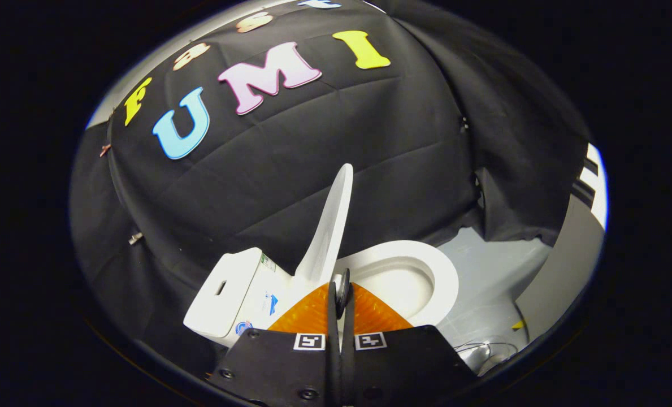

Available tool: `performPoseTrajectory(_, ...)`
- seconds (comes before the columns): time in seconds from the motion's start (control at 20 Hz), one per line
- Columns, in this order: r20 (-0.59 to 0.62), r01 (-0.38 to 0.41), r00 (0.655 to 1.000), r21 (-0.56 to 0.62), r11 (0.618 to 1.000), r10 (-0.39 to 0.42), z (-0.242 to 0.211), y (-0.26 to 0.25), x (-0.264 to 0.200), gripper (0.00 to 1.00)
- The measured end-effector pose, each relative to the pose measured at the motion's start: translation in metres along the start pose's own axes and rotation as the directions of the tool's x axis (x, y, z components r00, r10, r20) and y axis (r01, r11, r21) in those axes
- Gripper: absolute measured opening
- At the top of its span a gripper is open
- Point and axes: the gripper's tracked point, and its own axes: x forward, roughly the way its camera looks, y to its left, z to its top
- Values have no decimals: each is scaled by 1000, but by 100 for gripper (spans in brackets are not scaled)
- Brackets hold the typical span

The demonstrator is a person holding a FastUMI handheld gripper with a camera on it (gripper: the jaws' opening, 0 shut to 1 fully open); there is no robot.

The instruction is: Open the toilet lid.

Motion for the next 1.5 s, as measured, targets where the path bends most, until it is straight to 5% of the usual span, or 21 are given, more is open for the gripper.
performPoseTrajectory(1.05, 218, 163, 971, -303, 939, -99, 4, 143, -12, 5)
performPoseTrajectory(1.5, 289, 191, 953, -346, 919, -90, -13, 215, -11, 5)
